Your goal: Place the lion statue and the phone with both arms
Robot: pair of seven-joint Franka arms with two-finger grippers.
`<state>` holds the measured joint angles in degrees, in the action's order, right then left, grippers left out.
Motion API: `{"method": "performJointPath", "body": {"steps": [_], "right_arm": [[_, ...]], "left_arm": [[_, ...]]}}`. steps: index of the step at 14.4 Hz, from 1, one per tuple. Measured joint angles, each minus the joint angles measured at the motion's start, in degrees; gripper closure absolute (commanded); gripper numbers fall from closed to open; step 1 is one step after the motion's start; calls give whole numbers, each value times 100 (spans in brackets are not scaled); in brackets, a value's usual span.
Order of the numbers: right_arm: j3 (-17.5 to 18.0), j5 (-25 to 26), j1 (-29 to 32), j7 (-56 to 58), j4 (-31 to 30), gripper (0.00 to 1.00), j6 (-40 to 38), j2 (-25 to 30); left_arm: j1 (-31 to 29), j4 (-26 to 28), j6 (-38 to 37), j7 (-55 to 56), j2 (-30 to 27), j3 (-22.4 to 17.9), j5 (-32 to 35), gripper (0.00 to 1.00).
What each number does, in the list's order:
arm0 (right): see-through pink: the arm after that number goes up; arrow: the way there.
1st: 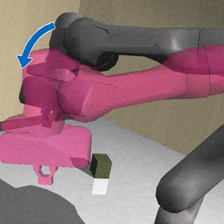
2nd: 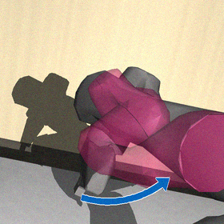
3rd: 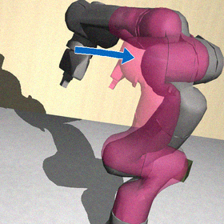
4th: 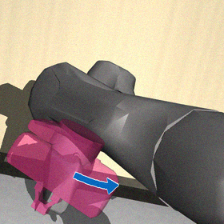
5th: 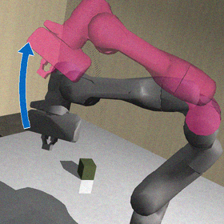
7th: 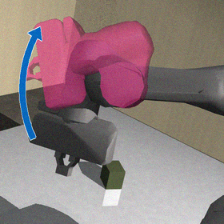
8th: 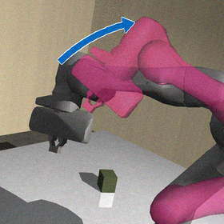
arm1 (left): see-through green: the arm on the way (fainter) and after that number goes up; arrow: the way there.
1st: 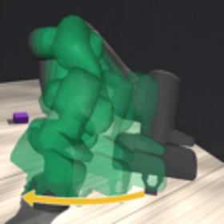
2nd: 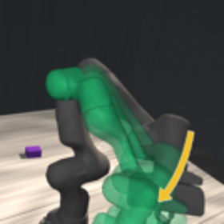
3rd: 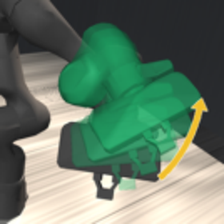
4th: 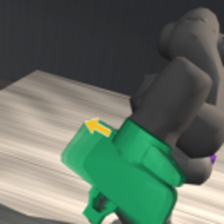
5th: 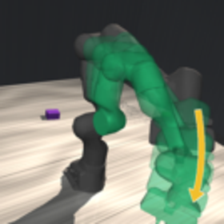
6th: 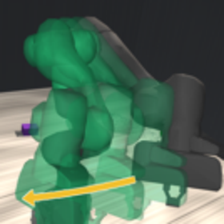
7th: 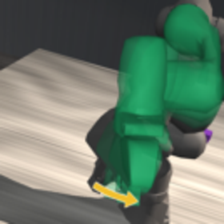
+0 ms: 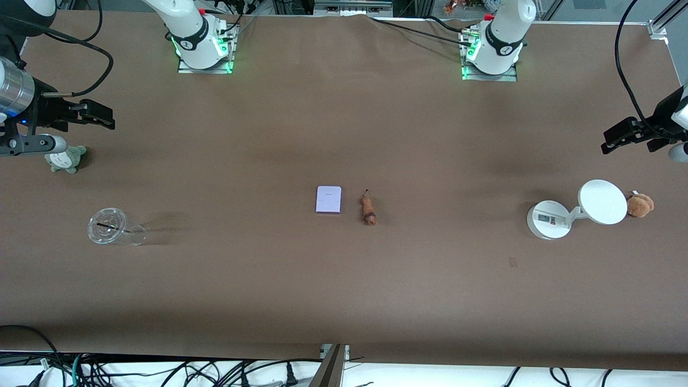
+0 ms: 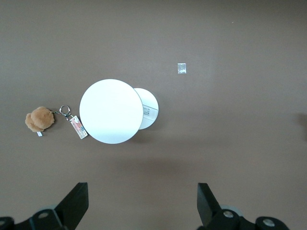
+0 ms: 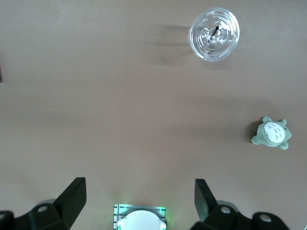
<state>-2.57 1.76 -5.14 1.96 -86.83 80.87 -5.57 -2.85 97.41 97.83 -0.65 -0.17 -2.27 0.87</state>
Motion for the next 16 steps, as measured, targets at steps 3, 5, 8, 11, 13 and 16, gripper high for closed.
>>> {"method": "performJointPath", "body": {"steps": [3,5,8,11,13,16], "right_arm": [[0,0,0,0,0,0,0,0],[0,0,0,0,0,0,0,0],[0,0,0,0,0,0,0,0],[0,0,0,0,0,0,0,0],[0,0,0,0,0,0,0,0],[0,0,0,0,0,0,0,0]], "left_arm": [[-1,-18,0,0,16,0,0,0],[-10,-23,0,0,16,-1,0,0],[-30,-27,0,0,16,-7,0,0],[-32,-65,0,0,16,-7,0,0],[-35,-89,0,0,16,-7,0,0],[-44,-98,-1,0,17,-8,0,0]]}}
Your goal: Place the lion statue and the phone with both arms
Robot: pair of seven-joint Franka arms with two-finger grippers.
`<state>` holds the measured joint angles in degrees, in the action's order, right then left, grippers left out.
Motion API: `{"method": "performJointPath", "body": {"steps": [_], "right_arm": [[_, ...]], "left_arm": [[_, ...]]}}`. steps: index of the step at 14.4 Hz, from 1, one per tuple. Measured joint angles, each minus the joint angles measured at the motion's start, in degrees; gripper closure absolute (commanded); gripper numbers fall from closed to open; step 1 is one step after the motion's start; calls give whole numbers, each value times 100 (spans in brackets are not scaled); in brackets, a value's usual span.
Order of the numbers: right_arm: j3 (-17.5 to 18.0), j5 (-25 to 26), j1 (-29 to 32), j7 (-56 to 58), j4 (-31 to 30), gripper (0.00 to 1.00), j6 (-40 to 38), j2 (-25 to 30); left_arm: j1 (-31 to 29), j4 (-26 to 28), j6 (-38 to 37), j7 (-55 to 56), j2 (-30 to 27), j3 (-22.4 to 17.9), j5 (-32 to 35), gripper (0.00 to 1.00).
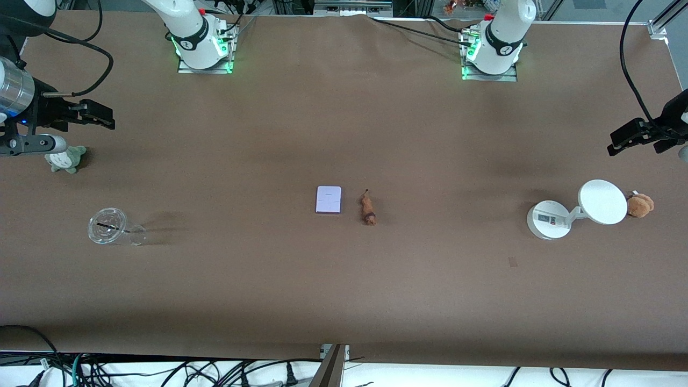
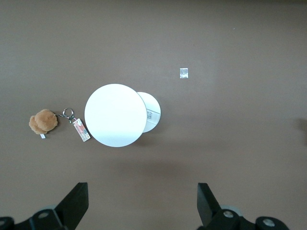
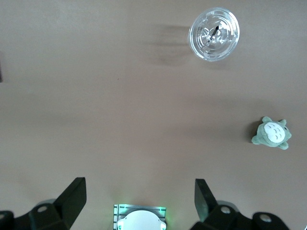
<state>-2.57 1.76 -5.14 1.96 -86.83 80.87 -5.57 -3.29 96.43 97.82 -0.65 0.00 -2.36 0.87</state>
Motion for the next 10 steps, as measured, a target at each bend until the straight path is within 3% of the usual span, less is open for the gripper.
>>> {"method": "performJointPath", "body": {"steps": [10], "right_arm": [[0,0,0,0,0,0,0,0]], "left_arm": [[-3,-2,-25,-5,76,5,0,0]]}}
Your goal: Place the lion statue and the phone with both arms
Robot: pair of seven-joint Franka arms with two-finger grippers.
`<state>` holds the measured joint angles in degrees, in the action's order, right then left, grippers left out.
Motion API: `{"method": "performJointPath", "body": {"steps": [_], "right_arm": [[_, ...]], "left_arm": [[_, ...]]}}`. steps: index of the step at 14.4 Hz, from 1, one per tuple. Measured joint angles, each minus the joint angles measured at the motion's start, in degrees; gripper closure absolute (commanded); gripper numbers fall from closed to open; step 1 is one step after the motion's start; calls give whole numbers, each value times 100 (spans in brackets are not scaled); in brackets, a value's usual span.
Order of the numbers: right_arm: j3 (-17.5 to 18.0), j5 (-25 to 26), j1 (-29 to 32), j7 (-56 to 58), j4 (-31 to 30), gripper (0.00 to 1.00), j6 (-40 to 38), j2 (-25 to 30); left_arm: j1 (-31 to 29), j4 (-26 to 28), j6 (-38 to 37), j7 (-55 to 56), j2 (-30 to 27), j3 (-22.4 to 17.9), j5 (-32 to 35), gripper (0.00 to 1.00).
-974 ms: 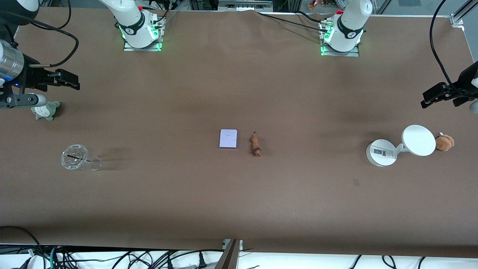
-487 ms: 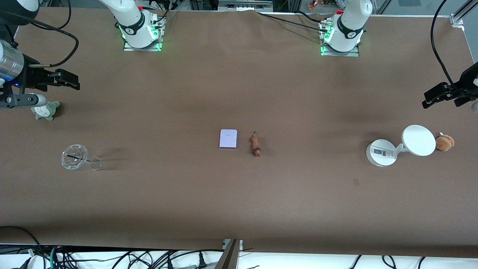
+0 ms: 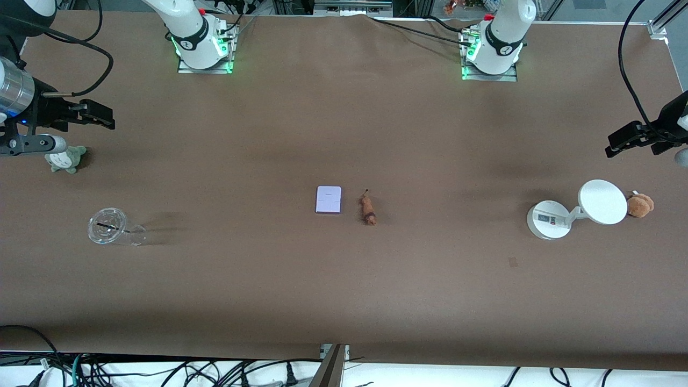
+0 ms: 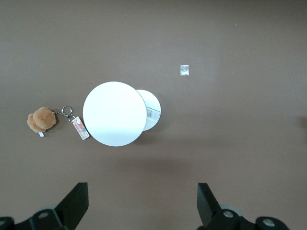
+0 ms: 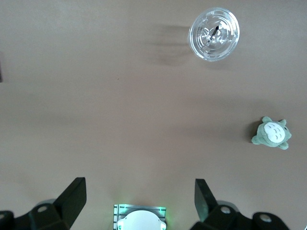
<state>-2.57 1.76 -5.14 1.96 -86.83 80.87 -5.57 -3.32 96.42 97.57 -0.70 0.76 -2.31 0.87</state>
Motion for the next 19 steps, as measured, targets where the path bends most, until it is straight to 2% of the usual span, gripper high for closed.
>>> {"method": "performJointPath", "body": {"steps": [6,19], "right_arm": [[0,0,0,0,0,0,0,0],[0,0,0,0,0,0,0,0]], "left_arm": [[0,-96,-558,26,-58,28,-95,0],[0,-117,-797,380,-197,95,-109,0]]}}
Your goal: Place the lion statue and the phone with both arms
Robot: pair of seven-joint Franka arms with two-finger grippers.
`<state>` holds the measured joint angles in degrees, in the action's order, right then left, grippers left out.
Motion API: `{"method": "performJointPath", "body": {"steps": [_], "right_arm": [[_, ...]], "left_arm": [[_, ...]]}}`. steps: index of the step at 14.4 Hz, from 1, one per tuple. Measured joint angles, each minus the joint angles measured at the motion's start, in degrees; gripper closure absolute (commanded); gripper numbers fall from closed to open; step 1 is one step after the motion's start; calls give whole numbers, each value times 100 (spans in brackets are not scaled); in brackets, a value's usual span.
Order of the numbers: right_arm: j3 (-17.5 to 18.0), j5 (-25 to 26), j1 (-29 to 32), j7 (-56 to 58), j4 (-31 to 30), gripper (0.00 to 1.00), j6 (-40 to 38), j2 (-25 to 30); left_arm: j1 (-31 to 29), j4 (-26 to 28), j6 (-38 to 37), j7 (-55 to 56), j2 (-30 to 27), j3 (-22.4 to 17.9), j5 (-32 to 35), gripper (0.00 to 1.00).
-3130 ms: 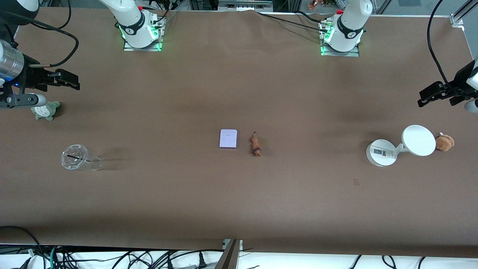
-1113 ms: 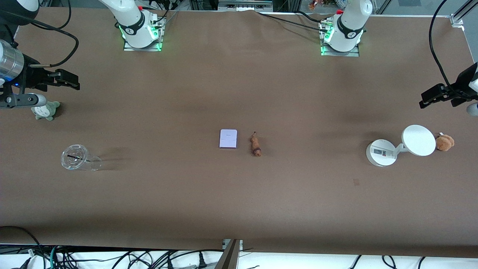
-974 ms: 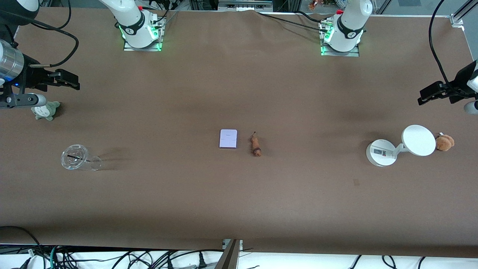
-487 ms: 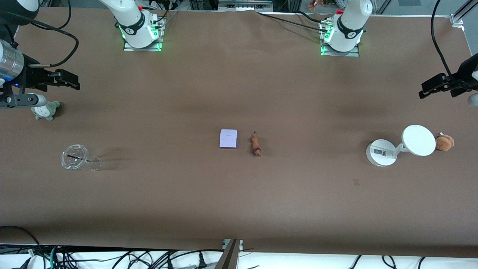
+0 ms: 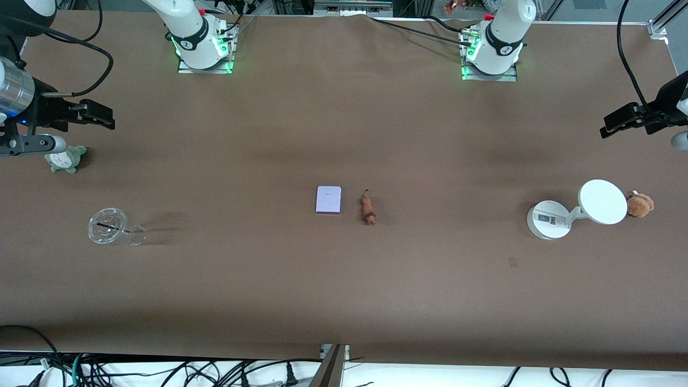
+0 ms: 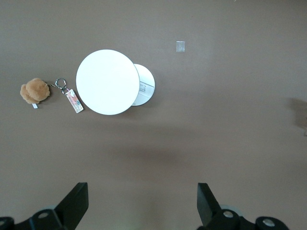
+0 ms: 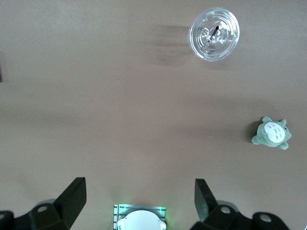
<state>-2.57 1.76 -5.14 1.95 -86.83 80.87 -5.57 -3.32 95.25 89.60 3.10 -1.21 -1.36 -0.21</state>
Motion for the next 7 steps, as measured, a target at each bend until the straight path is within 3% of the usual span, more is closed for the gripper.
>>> {"method": "performJointPath", "body": {"steps": [7], "right_arm": [[0,0,0,0,0,0,0,0]], "left_arm": [[2,0,-51,301,0,196,-7,0]]}}
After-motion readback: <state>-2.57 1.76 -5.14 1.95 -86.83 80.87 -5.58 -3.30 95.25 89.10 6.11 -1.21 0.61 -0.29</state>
